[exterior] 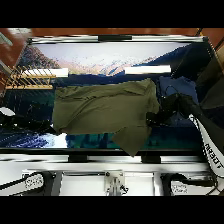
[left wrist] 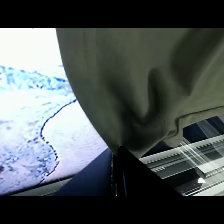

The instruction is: Fold the shirts.

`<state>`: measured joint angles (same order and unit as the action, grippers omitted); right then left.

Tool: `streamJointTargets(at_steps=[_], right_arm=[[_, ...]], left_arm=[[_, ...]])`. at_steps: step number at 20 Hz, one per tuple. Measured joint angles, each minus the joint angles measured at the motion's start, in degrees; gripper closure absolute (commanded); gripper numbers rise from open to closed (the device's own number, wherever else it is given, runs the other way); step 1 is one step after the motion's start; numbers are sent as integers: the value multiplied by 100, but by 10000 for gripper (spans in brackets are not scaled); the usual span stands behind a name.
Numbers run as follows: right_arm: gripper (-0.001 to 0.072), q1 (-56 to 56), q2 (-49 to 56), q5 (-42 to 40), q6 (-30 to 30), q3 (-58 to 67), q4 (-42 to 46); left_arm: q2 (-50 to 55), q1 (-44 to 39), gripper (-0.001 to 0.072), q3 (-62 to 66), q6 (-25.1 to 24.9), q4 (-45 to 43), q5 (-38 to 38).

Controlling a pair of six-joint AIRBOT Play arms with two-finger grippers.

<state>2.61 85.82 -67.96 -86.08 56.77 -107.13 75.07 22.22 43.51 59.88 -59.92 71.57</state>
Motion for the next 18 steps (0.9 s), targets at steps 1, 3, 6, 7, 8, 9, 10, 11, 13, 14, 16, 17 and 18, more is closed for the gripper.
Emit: streamJointTargets(at_steps=[1, 3, 6, 7, 8, 9, 10, 11, 13, 14, 16, 17, 18], right_arm=[[654, 24, -15, 22, 4, 7, -26], [654, 50, -155, 57, -186, 131, -254], [654, 70, -691, 63, -824, 756, -708], [654, 72, -933, 96, -1003, 1073, -789], [654, 76, -1237, 208, -1154, 1464, -866], [654, 79, -1539, 367, -1263, 1867, -920], [654, 81, -1880, 632, -1364, 2312, -962], [654, 81, -2199, 931, -1427, 2710, -992], [654, 81, -2868, 1744, -1532, 3493, -1032], [654, 81, -3150, 2068, -1558, 3790, -1016], [654, 81, -3663, 2481, -1552, 4275, -946], [654, 81, -3880, 2599, -1515, 4433, -905], [654, 81, -4098, 2590, -1480, 4553, -807]], left_arm=[[-13, 0, 676, 39, -7, 4, 2], [-122, 0, 677, 188, -26, 157, 50], [-621, -9, 676, 719, -116, 520, 48], [-898, -9, 676, 1043, -149, 627, 22], [-1211, -9, 676, 1436, -170, 697, -42], [-1521, -9, 676, 1860, -186, 750, -136], [-1840, -9, 676, 2323, -199, 796, -293], [-2179, -9, 676, 2841, -203, 833, -485], [-2798, -2, 676, 3807, -186, 887, -1021], [-3067, 0, 675, 4218, -74, 905, -1287], [-3604, 0, 676, 4909, 201, 920, -1786], [-3840, 0, 676, 5123, 304, 920, -1939], [-4044, -2, 676, 5281, 387, 920, -2063]])
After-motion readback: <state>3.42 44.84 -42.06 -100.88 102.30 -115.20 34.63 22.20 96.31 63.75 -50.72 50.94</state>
